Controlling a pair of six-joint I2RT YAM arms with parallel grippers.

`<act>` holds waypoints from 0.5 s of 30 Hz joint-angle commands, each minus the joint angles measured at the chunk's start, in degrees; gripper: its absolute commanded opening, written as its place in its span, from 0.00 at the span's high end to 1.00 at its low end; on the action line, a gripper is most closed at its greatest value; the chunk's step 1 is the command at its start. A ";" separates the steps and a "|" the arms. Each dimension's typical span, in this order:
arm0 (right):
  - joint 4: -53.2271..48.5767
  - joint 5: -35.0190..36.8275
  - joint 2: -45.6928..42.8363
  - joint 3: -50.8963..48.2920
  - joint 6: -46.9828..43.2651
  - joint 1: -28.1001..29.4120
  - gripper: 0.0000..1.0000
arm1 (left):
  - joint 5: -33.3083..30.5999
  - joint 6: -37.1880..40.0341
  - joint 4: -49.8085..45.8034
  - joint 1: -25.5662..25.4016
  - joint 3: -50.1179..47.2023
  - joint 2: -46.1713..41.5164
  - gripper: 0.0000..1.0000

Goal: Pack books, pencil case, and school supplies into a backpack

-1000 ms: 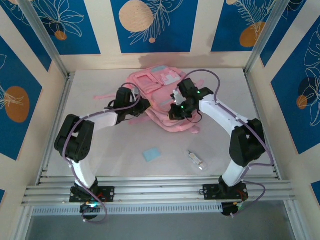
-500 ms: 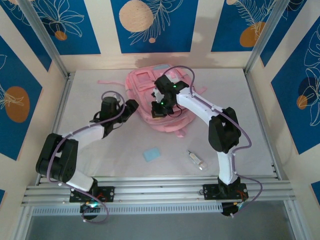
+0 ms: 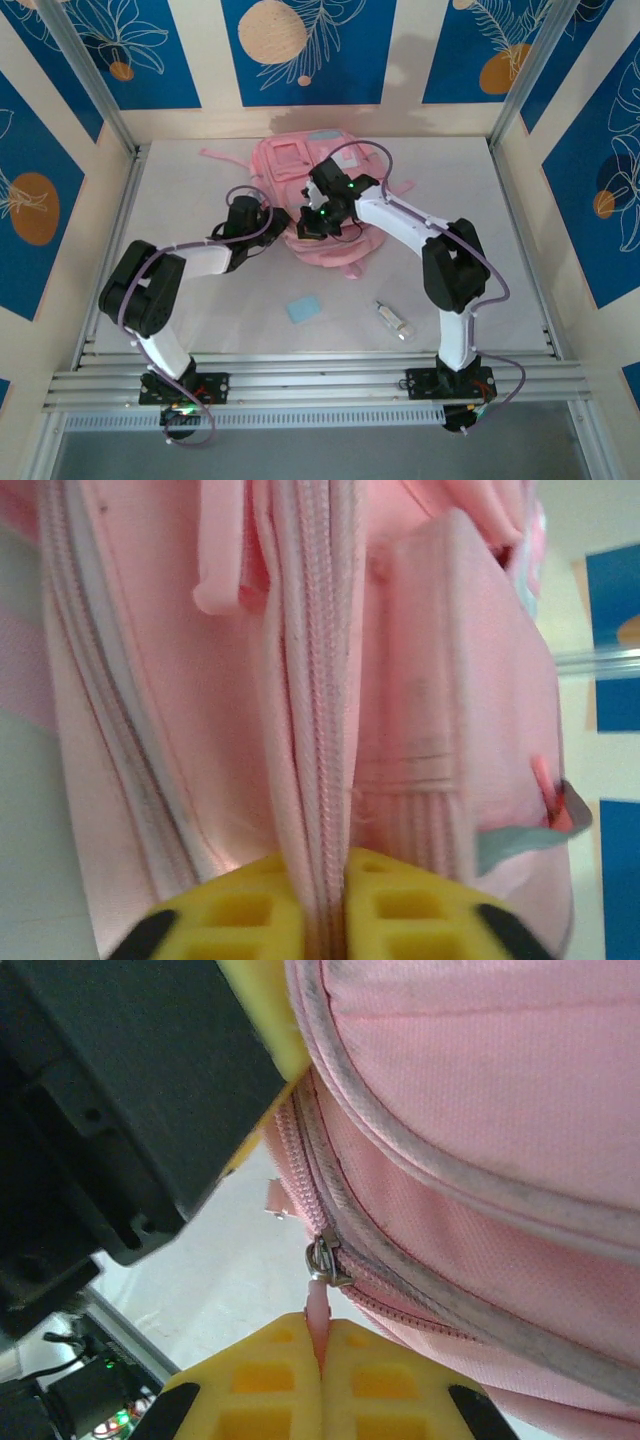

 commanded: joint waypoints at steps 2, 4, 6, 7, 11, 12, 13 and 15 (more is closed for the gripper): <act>-11.75 0.89 -6.28 -6.72 -2.97 1.26 1.00 | -4.28 4.01 3.06 1.73 2.58 0.93 1.00; -14.36 6.44 -7.55 -9.77 -4.54 -0.30 1.00 | -3.81 4.76 2.86 2.50 1.91 0.18 1.00; -15.97 10.51 -8.77 -11.96 -5.53 -2.77 1.00 | -3.46 5.33 2.71 3.29 0.98 -0.79 1.00; -16.26 11.83 -9.48 -12.95 -5.90 -4.43 1.00 | -3.13 5.67 2.30 3.69 0.74 -1.34 1.00; -15.77 16.67 -12.05 -13.41 -6.30 -11.45 1.00 | -2.01 7.12 0.10 4.86 0.29 -3.14 1.00; -15.67 17.67 -12.36 -12.92 -6.40 -12.75 1.00 | -1.85 7.45 -0.38 5.02 0.29 -3.47 1.00; -15.56 18.44 -12.52 -12.15 -7.08 -14.10 1.00 | -1.47 7.78 -0.75 5.24 0.37 -3.87 1.00; -14.45 22.09 -12.59 -11.12 -9.21 -15.66 1.00 | -0.21 8.47 -1.73 5.73 0.84 -4.17 1.00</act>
